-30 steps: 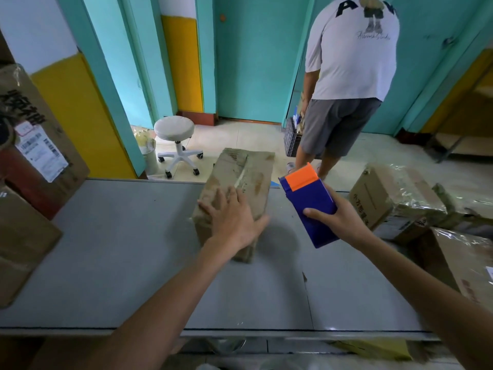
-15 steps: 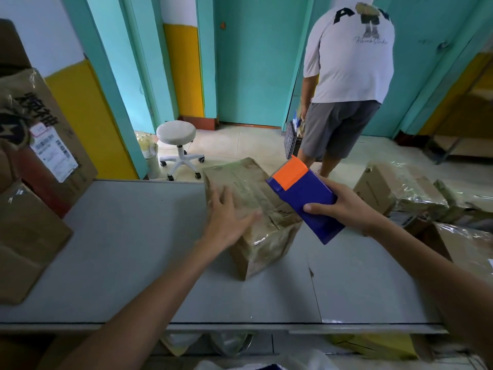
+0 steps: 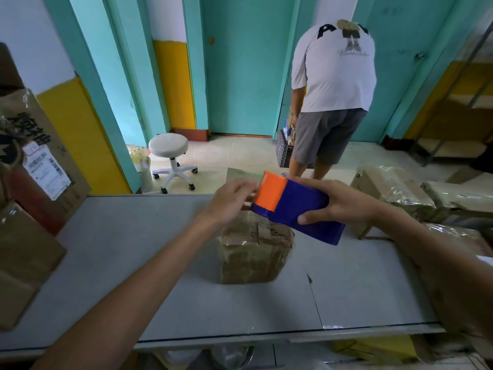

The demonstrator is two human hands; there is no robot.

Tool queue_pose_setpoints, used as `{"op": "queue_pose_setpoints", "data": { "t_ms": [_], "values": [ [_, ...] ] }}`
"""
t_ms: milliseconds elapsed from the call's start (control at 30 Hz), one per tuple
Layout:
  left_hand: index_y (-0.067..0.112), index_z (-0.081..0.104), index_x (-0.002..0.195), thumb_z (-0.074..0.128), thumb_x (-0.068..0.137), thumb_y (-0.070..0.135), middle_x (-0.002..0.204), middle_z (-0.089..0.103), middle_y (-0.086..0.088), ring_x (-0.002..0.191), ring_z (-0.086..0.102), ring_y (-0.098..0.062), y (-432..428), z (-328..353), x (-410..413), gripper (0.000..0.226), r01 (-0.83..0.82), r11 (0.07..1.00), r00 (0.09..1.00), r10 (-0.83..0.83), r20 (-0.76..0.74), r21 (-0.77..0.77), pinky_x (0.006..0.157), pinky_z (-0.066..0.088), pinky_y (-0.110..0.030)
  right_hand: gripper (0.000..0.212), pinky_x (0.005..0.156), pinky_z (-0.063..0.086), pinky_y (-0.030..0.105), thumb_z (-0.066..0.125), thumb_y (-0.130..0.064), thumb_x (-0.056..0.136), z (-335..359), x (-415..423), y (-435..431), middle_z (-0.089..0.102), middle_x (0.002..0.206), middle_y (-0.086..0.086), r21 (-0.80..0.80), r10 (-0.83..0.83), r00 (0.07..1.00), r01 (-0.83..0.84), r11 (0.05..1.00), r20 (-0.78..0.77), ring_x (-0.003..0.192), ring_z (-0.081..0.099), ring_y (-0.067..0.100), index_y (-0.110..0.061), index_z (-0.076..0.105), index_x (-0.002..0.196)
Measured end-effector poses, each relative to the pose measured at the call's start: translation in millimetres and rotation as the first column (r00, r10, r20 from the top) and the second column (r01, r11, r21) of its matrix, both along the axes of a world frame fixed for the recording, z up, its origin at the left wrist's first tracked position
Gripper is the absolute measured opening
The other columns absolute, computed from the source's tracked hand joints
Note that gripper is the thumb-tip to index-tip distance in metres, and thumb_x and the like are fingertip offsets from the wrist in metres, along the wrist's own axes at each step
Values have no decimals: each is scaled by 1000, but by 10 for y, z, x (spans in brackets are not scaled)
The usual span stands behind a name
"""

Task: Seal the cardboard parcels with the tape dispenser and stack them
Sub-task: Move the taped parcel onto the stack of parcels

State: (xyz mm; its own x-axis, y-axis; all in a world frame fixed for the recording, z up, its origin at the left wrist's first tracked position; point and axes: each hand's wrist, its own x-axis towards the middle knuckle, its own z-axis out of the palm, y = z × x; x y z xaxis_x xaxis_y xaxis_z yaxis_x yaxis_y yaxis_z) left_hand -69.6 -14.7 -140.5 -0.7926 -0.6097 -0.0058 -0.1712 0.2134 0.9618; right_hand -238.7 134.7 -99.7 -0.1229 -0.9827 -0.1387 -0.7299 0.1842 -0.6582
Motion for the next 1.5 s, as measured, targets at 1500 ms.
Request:
{"op": "queue_pose_setpoints", "data": {
  "t_ms": [1500],
  "values": [
    [18, 62, 59, 62, 87, 9, 50, 63, 9, 57, 56, -8, 0, -549, 1137, 30, -440, 898, 896, 440, 57, -3, 65, 44, -26, 57, 70, 51, 15, 73, -43, 60, 245, -228, 513, 68, 96, -19, 527, 20, 997, -59, 848, 79, 91, 64, 2, -37, 50, 112]
  ]
}}
